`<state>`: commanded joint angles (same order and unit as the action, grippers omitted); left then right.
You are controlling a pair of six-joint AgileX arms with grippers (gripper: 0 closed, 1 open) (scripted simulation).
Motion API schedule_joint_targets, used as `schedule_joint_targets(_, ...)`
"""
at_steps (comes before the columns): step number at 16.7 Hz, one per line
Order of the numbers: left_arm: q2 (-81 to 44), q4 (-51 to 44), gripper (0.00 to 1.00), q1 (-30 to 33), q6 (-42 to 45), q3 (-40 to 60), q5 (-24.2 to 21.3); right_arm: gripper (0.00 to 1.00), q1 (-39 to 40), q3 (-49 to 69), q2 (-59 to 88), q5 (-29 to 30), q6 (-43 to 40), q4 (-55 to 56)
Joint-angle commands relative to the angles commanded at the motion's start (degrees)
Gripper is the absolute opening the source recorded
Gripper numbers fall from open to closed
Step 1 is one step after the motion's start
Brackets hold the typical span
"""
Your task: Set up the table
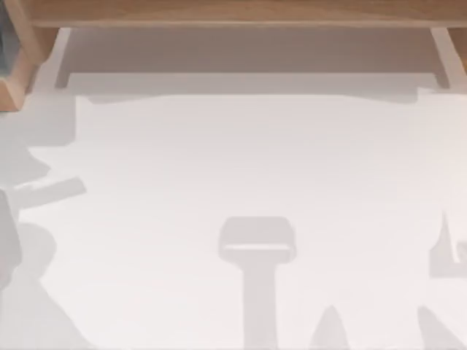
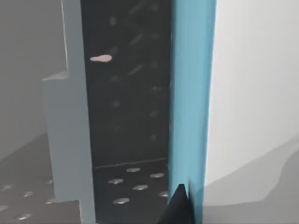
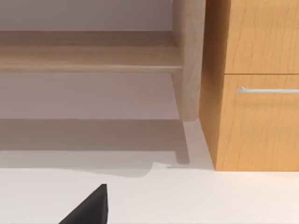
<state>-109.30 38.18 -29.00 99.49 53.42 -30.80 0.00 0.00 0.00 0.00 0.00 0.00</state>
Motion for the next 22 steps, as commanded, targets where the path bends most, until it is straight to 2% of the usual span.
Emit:
schedule_joint_targets(6, 0.10, -0.05, 0.00, 0.16, -0.02, -0.04, 0.15, 1.00, 0.00, 0.00, 0.00, 0.00, 0.00, 0.00)
schedule_joint_targets(13, -4.81, -0.67, 0.00, 2.10, -0.77, 6.10, 2.05, 1.00, 0.00, 0.00, 0.00, 0.00, 0.00, 0.00)
schedule_joint_targets(17, -5.18, -0.76, 0.00, 2.29, -0.79, 6.36, 2.10, 1.00, 0.00, 0.00, 0.00, 0.00, 0.00, 0.00)
schedule_joint_targets(22, -5.18, -0.76, 0.38, 2.29, -0.79, 6.36, 2.10, 1.00, 0.00, 0.00, 0.00, 0.00, 0.00, 0.00)
